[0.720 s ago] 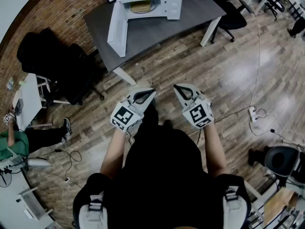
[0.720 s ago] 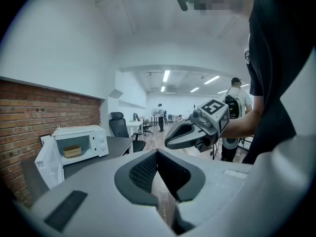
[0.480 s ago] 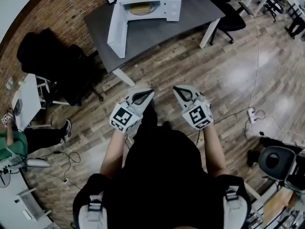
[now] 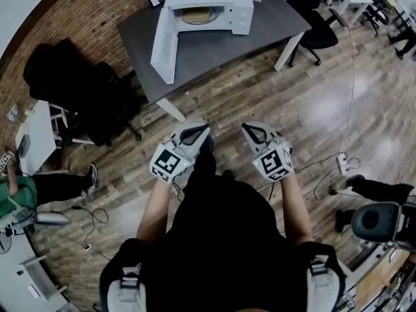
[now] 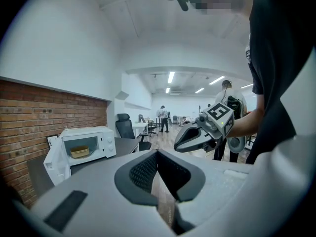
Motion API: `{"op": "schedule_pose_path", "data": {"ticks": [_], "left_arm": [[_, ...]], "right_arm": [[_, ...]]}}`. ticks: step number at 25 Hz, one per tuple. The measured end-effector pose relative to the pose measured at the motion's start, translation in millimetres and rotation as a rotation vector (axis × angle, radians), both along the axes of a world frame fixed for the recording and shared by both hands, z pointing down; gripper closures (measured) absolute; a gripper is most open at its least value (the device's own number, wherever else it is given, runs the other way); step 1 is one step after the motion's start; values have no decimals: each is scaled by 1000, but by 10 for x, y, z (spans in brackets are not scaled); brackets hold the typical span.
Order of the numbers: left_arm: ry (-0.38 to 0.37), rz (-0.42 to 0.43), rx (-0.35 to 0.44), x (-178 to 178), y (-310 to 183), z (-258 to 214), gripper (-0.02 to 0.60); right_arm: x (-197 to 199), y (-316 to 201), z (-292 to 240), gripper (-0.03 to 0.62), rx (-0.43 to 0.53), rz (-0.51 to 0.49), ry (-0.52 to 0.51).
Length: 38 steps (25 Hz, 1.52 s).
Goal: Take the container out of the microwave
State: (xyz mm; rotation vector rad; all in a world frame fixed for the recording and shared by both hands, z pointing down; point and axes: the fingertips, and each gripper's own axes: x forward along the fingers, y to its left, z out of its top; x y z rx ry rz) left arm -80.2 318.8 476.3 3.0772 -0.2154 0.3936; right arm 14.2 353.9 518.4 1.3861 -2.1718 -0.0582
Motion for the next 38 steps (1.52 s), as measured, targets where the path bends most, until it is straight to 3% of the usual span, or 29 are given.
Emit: {"op": "schedule_pose_path", "data": {"ticks": [17, 30, 38], "left_arm": [[4, 103, -13, 422, -856, 127, 580], [21, 74, -46, 417, -1731, 252, 580], [22, 99, -61, 446, -2194, 260, 580]], "right_arm": [[149, -827, 222, 595, -72, 5, -17], [182, -1612, 350, 595, -88, 30, 1], [218, -2136, 305, 595, -70, 66, 17]]}}
